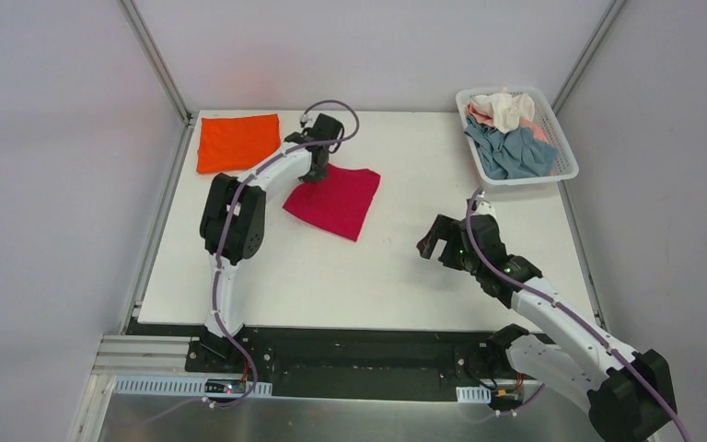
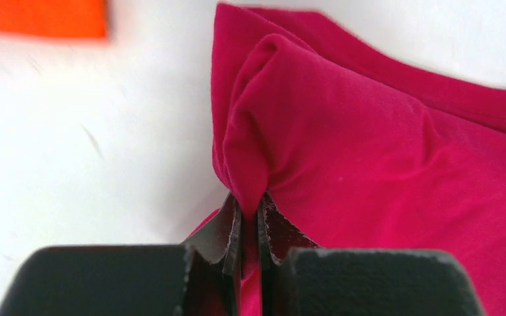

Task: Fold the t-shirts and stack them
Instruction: Put the neatly folded tshirt into the corner of the board with the left arm

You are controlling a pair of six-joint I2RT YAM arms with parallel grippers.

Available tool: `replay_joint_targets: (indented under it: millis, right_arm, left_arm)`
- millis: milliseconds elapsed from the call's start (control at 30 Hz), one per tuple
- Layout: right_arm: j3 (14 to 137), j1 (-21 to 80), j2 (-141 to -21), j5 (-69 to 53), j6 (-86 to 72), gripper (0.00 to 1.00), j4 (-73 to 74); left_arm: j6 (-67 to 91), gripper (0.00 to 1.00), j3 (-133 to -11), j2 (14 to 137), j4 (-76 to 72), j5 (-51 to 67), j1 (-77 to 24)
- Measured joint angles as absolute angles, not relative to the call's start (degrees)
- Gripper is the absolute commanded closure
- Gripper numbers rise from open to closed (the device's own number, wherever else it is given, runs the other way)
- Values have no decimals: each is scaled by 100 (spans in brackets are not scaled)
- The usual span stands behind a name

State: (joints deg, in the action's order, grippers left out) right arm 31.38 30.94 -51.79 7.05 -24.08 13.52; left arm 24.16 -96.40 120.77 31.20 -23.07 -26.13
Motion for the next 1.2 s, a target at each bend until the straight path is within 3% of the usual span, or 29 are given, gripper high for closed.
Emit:
replay_joint_targets:
  millis: [533,1200]
  right_arm:
    - [2825,3083,-4888,1319,-2276,1,1033]
    - [2825,3083,-5586,1632,-2176,0,963]
  left_arm:
    - [27,100,-13093,13786,3249,-2735,-1319]
    - [-1767,100,-13764,13821,3065,-2443,-751]
